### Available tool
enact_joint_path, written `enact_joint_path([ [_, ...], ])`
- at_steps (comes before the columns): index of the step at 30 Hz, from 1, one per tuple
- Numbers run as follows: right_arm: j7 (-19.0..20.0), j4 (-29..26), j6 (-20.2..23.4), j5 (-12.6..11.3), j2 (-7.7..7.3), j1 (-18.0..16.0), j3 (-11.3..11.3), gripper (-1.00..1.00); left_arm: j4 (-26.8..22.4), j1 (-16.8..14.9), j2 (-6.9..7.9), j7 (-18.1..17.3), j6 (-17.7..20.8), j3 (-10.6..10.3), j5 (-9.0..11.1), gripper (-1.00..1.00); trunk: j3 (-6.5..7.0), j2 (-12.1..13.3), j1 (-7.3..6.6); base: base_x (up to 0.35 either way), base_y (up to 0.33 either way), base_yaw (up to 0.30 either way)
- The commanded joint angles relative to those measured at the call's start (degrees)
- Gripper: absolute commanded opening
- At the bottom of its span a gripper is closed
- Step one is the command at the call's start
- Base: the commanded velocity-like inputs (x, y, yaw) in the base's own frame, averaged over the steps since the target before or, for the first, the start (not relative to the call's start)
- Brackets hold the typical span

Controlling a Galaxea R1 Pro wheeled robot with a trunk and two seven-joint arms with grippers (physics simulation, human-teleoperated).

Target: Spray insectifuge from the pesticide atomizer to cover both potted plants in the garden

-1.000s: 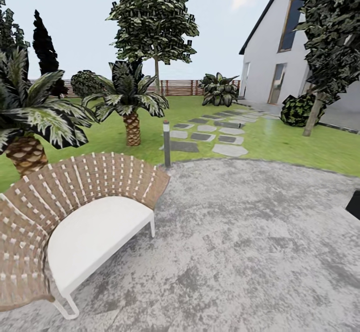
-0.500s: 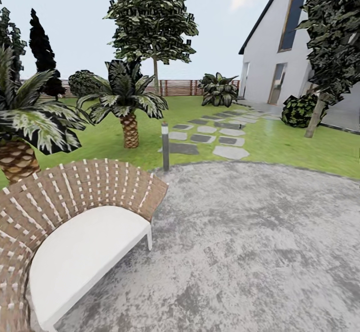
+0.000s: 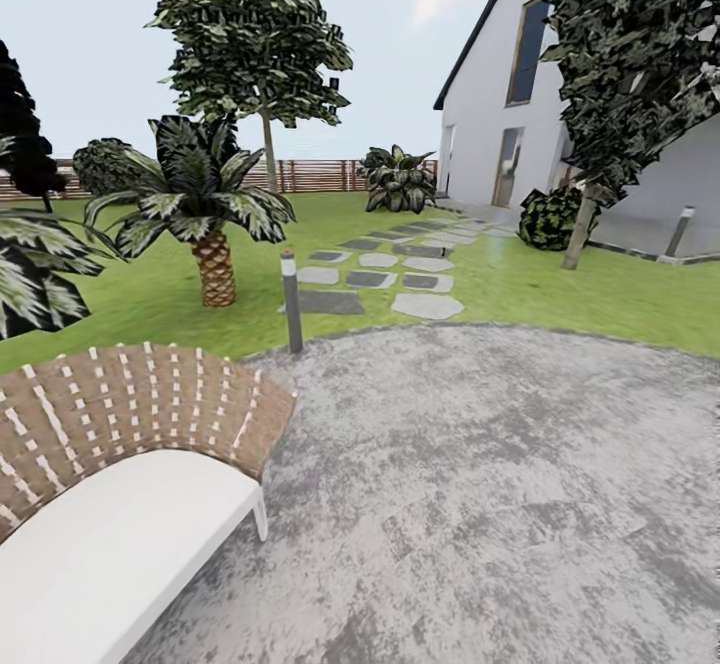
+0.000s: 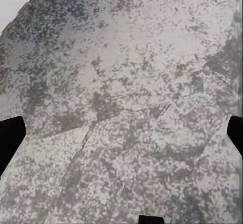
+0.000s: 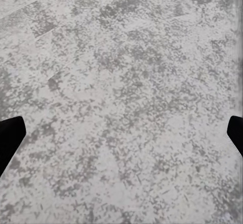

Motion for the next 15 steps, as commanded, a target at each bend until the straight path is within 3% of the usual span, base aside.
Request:
enact_joint_path([
  [1, -0.06, 0.05, -0.19, 0.03, 0.01, -0.07, -0.05, 1.0, 0.04, -0.02, -0.01, 0.02, -0.18, 0.08, 0.0, 1.0, -0.06, -0.02, 0.03, 0.338, 0.0, -0.265],
  [15, -0.06, -0.02, -0.19, 0.03, 0.01, -0.06, -0.05, 1.0, 0.02, 0.01, 0.0, 0.02, -0.52, 0.08, 0.0, 1.0, -0.06, -0.02, 0.03, 0.338, 0.0, -0.265],
])
